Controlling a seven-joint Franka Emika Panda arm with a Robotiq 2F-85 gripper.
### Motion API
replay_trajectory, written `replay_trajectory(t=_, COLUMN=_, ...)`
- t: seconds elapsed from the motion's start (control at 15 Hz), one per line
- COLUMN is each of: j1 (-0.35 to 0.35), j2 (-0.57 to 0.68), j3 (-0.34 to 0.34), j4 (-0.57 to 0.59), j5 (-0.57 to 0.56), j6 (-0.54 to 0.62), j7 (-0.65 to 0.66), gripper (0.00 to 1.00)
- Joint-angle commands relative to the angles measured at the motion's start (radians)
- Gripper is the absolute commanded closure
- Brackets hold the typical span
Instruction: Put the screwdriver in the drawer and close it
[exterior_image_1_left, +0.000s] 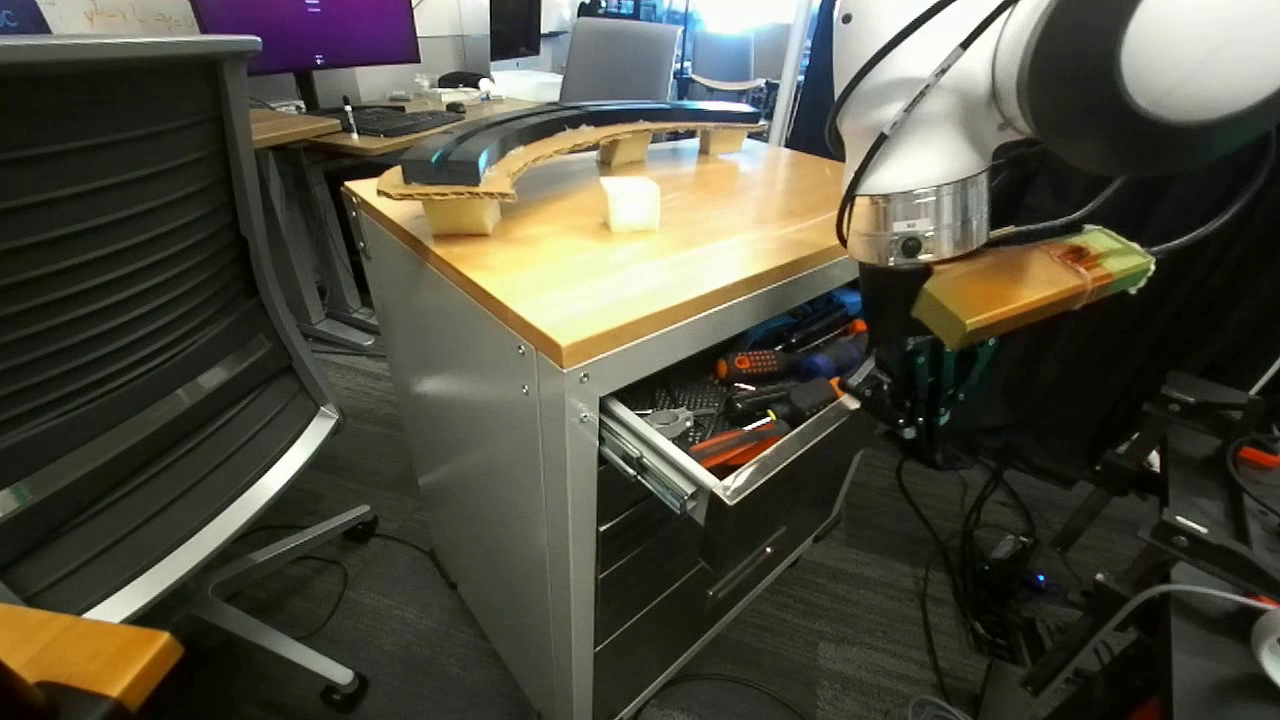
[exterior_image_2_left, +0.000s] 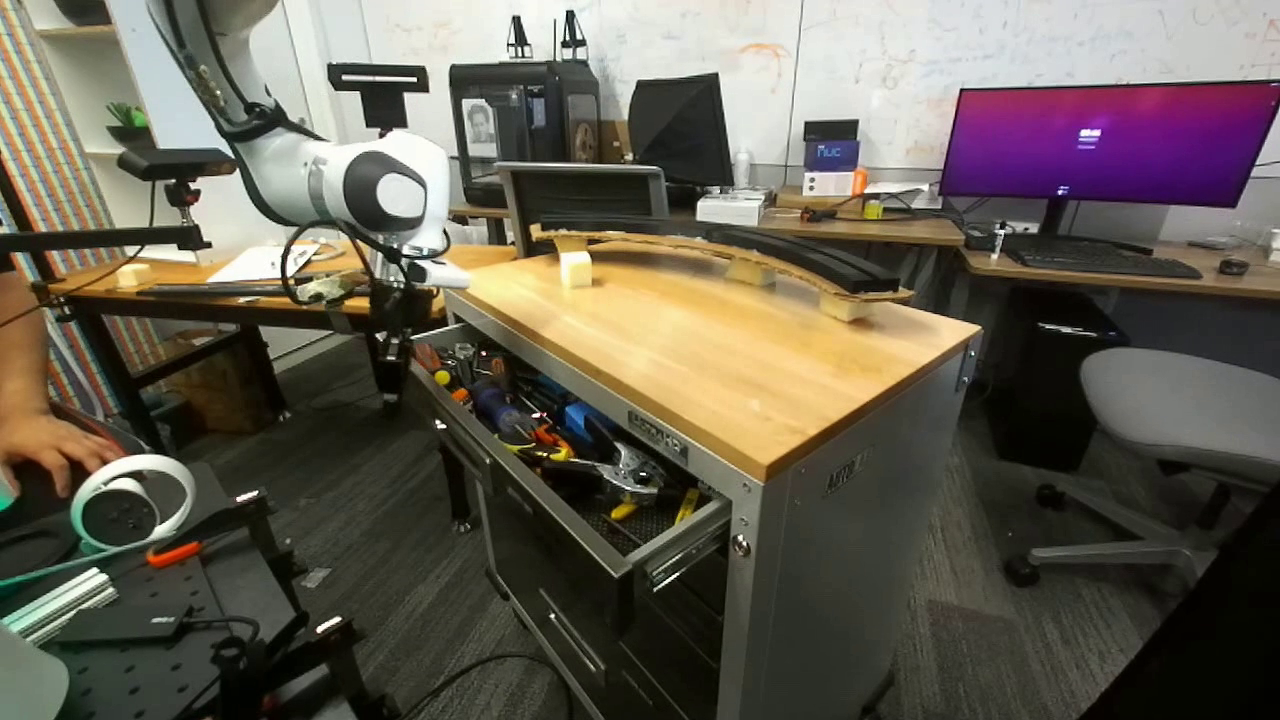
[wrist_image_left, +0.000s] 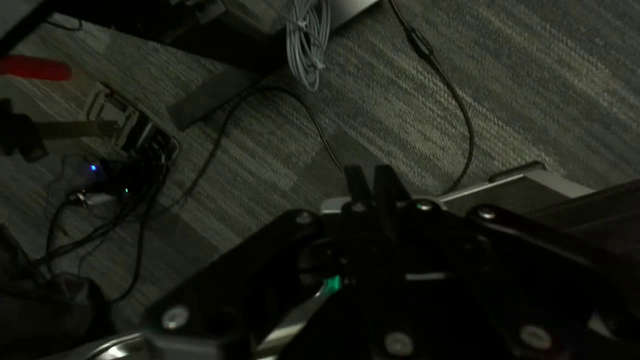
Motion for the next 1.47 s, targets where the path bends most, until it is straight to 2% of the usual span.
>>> replay_trajectory(t=0.0, j1=0.085, j2=0.040, j3=-0.062, j4=0.039, j5=-0.167, j6=0.137, j7=0.149, gripper=1.00)
replay_trajectory(t=0.47, j1=0.215, j2=0.069, j3=-0.220, j4=0.080, j5=-0.575, j6=0.314, j7=0.507, gripper=1.00)
replay_trajectory(t=0.6, j1=0.249, j2=0.087, j3=-0.269, j4=0.102, j5=-0.722, j6=0.344, j7=0.640, gripper=1.00)
replay_trajectory(t=0.87, j1=0.265, j2=0.119, j3=-0.297, j4=0.160, j5=-1.028, j6=0.349, j7=0.944, gripper=1.00)
replay_trajectory(t=0.93, j1=0.306, j2=0.130, j3=-0.338, j4=0.165, j5=-1.047, j6=0.358, j7=0.981, gripper=1.00)
replay_trajectory(t=1.07, j1=0.313, j2=0.146, j3=-0.349, j4=0.172, j5=-1.118, j6=0.352, j7=1.069, gripper=1.00)
replay_trajectory(t=1.2, j1=0.321, j2=0.119, j3=-0.347, j4=0.146, j5=-1.131, j6=0.327, j7=1.094, gripper=0.97)
replay_trajectory(t=1.27, j1=0.215, j2=0.072, j3=-0.240, j4=0.120, j5=-1.119, j6=0.295, j7=1.071, gripper=0.72)
replay_trajectory(t=1.4, j1=0.118, j2=-0.003, j3=-0.155, j4=0.063, j5=-0.981, j6=0.284, j7=0.919, gripper=0.70)
